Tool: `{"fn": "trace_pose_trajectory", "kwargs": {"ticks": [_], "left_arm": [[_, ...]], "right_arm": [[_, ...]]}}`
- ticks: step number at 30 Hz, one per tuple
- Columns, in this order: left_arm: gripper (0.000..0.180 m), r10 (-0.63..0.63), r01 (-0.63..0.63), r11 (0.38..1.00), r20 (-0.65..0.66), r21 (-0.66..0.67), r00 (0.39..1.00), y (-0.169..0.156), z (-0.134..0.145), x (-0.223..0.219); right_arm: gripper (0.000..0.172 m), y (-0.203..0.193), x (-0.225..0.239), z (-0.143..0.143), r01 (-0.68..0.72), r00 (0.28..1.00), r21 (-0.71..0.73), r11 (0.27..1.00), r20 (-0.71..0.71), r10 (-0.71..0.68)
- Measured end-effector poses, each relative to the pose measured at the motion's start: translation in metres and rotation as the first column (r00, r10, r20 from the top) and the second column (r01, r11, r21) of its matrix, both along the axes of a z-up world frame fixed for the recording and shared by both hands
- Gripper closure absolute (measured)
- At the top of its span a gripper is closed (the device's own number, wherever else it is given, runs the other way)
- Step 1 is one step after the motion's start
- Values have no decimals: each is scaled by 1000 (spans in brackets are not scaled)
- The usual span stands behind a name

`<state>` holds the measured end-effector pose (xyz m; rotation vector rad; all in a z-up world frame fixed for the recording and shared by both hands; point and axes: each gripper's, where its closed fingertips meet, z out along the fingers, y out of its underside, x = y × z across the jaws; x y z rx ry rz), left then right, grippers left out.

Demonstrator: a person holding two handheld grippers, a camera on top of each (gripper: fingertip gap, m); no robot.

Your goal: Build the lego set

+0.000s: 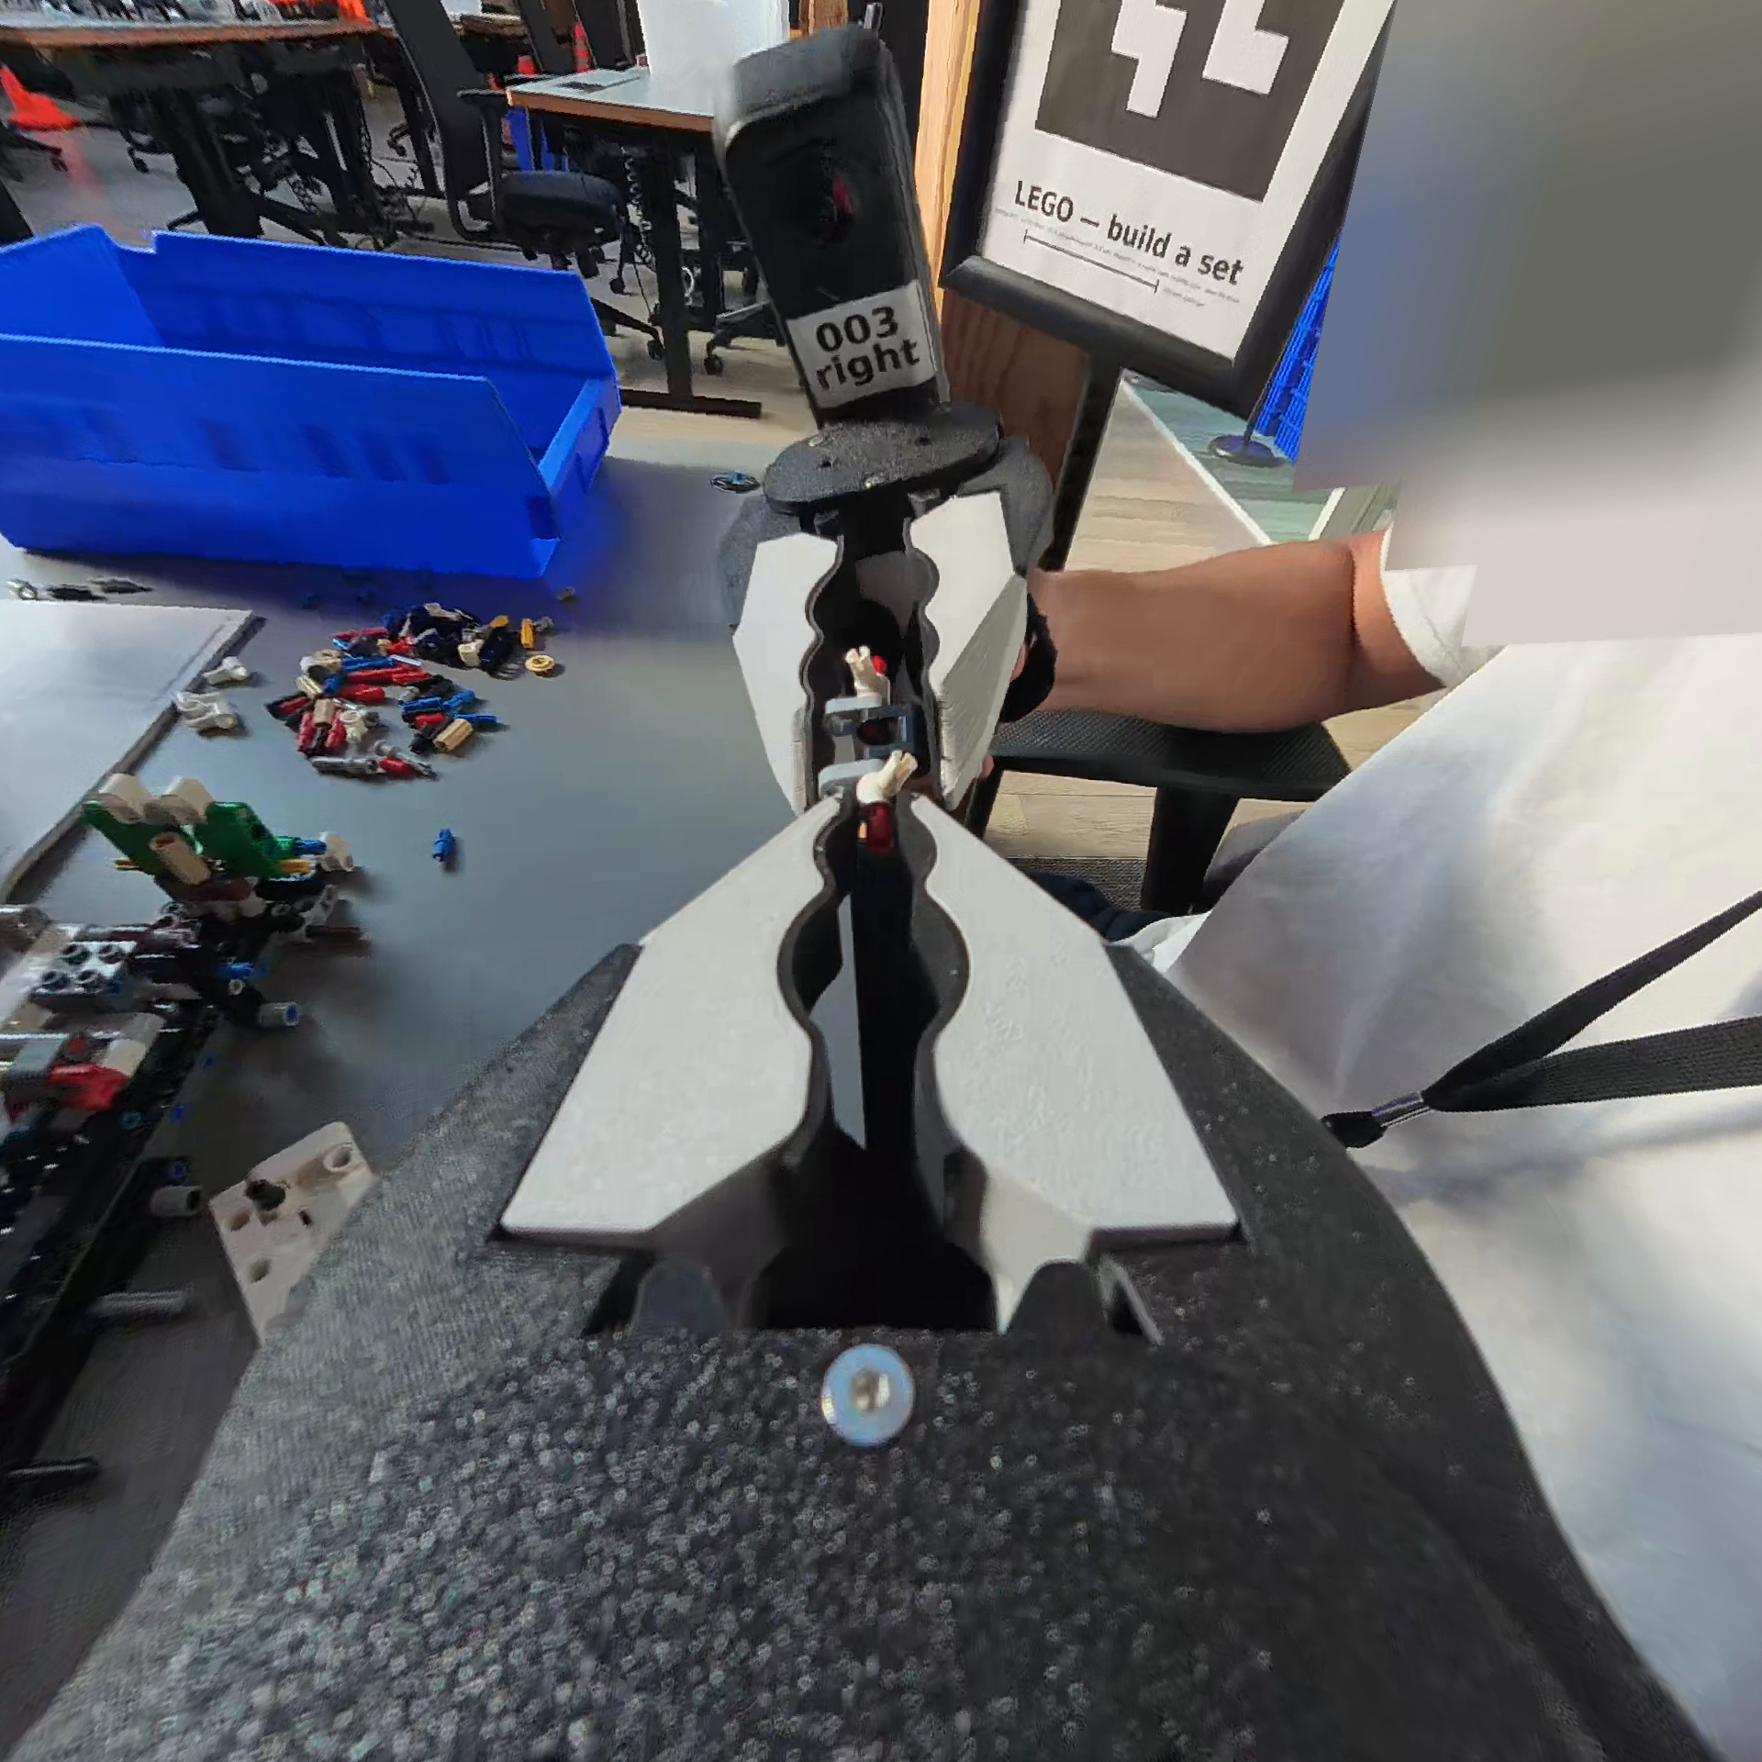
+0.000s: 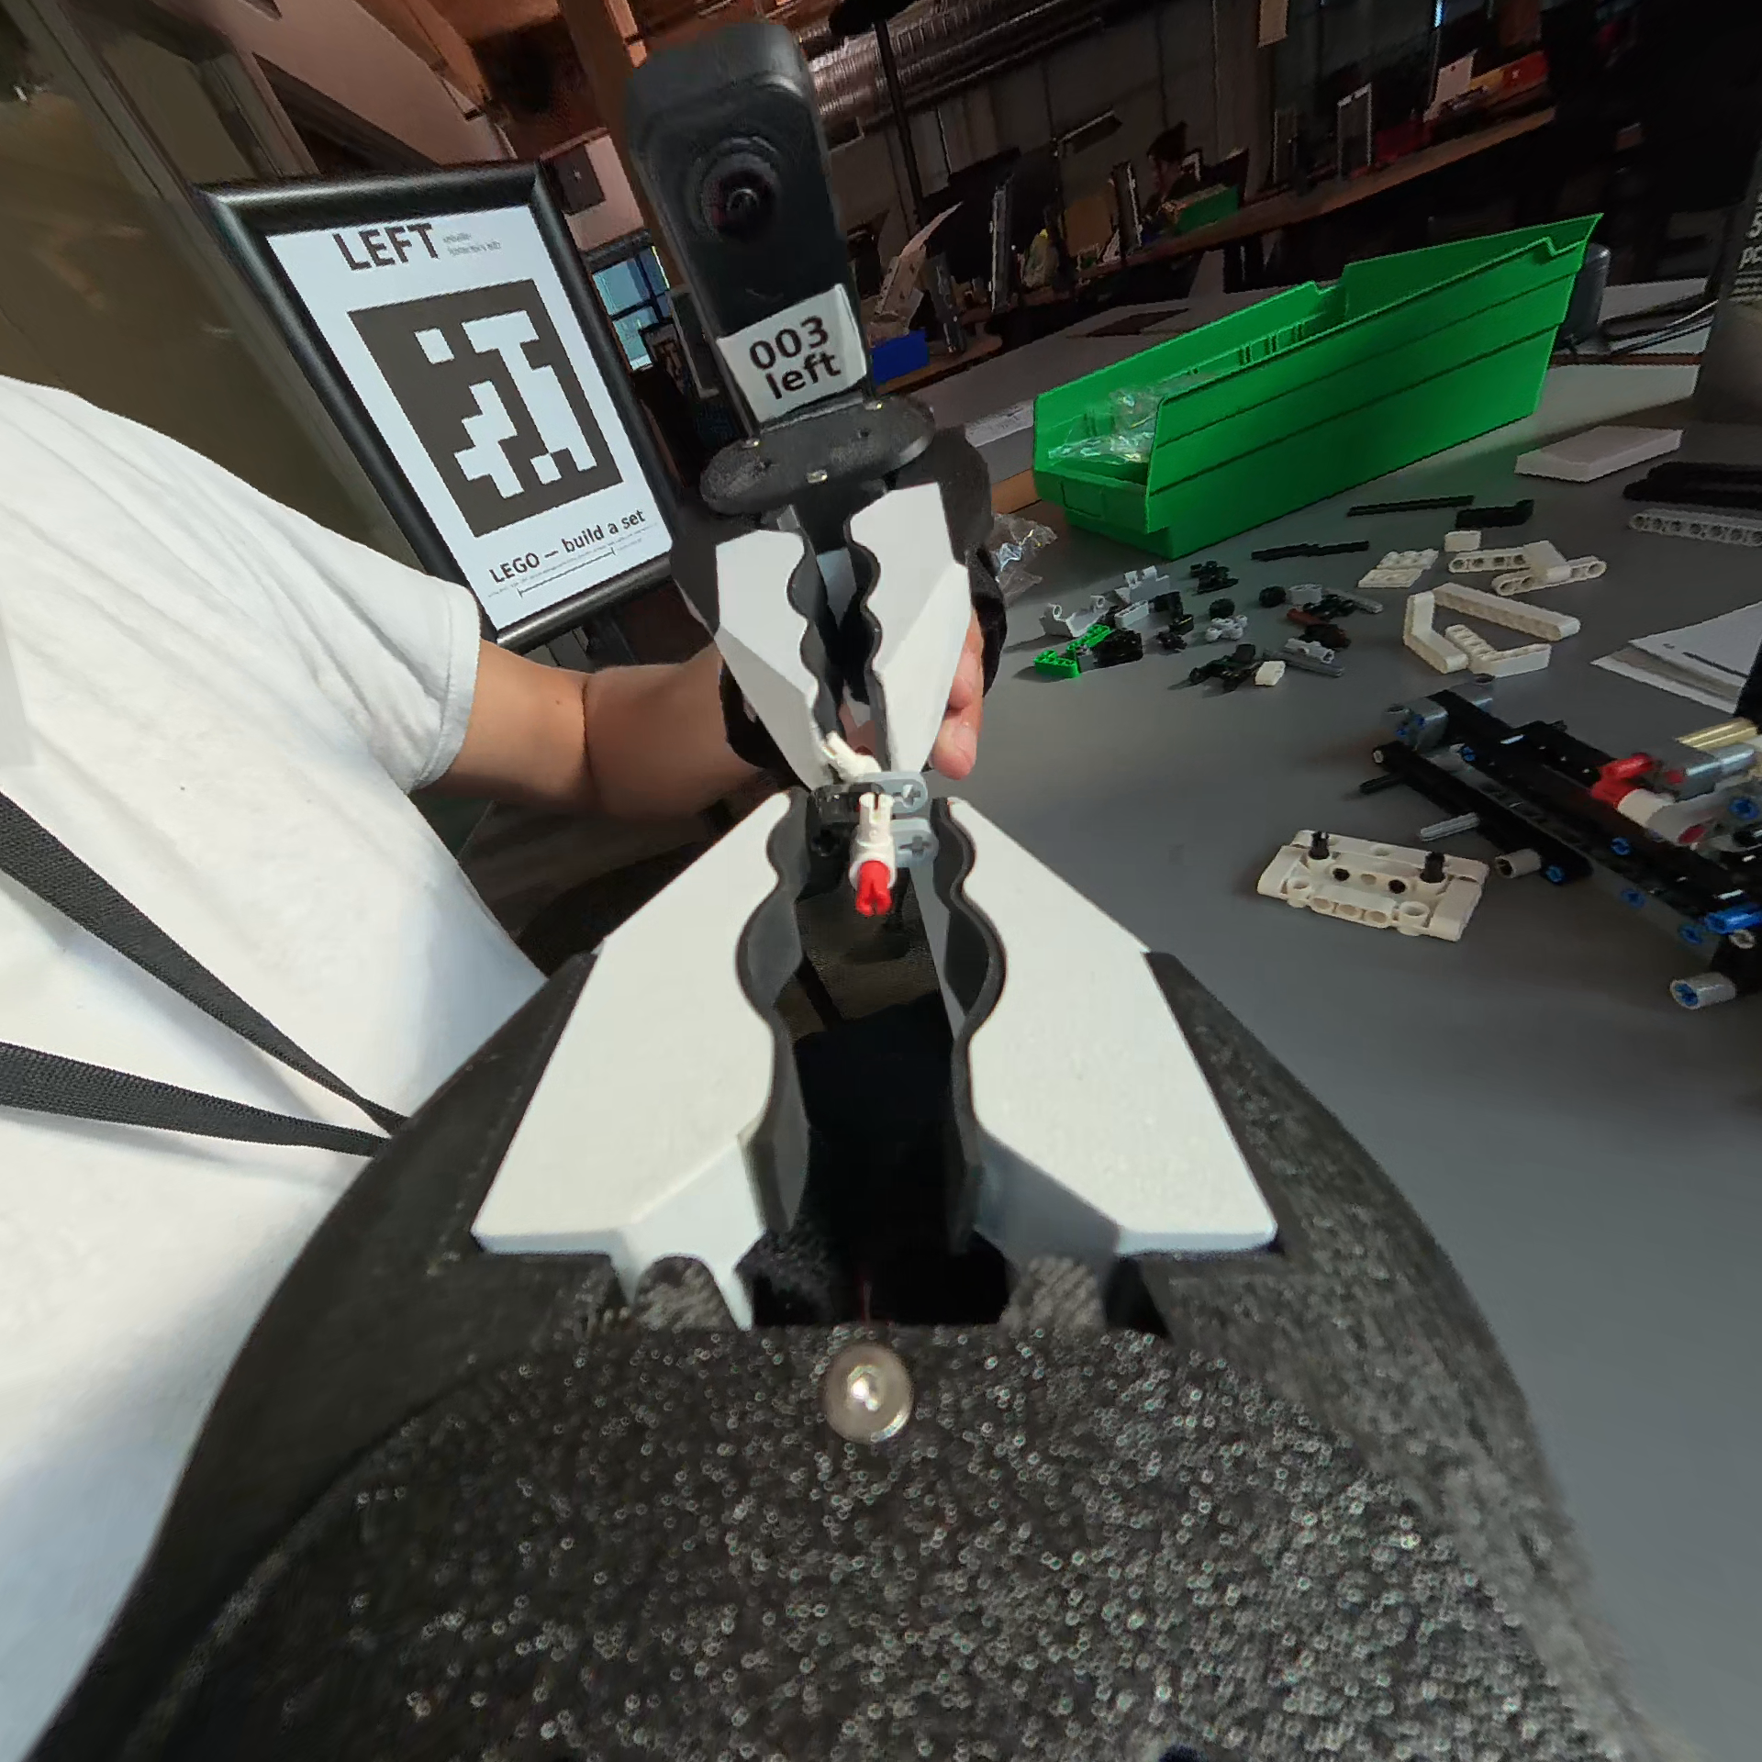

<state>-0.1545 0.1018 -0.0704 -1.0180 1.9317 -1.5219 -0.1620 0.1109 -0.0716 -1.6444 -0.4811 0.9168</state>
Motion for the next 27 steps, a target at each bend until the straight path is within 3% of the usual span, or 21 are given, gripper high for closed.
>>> {"fn": "trace_pose_trajectory", "kwargs": {"ticks": [4,9,14,22,24,27], "left_arm": [[176,-45,21,978,-113,-209,993,-3,3,0],[177,-149,32,895,-230,-446,962,-5,6,0],[177,-180,29,866,-256,-499,950,-4,4,2],[177,-144,-18,876,-296,-482,944,3,-1,6],[177,-114,-69,872,-339,-485,934,11,-6,8],[177,-63,-171,850,-419,-499,906,27,-16,11]], "right_arm": [[148,-1,2,2,24,998,40,999,59,-27],[148,-2,3,4,39,994,74,996,103,-46],[148,-1,5,1,57,988,83,995,141,-69],[145,5,12,-5,107,972,92,990,200,-124],[137,8,25,-7,169,929,146,975,306,-207],[137,7,43,-5,243,746,315,917,544,-385]]}}
